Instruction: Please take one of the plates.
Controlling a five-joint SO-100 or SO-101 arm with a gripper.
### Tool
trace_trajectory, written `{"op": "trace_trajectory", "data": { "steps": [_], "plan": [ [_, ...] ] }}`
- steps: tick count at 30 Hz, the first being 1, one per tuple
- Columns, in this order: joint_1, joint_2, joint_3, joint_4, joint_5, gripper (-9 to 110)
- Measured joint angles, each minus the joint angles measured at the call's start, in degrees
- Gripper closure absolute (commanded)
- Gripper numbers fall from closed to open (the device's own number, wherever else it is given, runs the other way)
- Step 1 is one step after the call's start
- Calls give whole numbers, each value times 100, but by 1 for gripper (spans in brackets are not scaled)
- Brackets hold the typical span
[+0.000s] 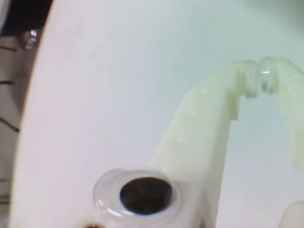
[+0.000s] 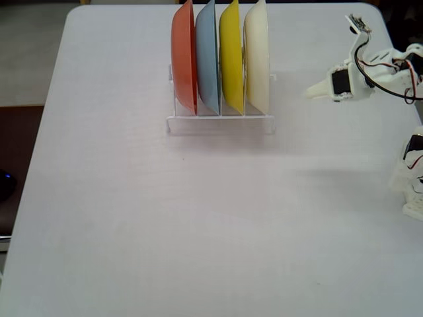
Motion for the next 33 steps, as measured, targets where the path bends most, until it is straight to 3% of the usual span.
{"op": "trace_trajectory", "data": {
  "steps": [10, 33],
  "plan": [
    [659, -1248, -1257, 53, -1160, 78],
    [782, -2865, -3138, -123, -2320, 72]
  ]
}}
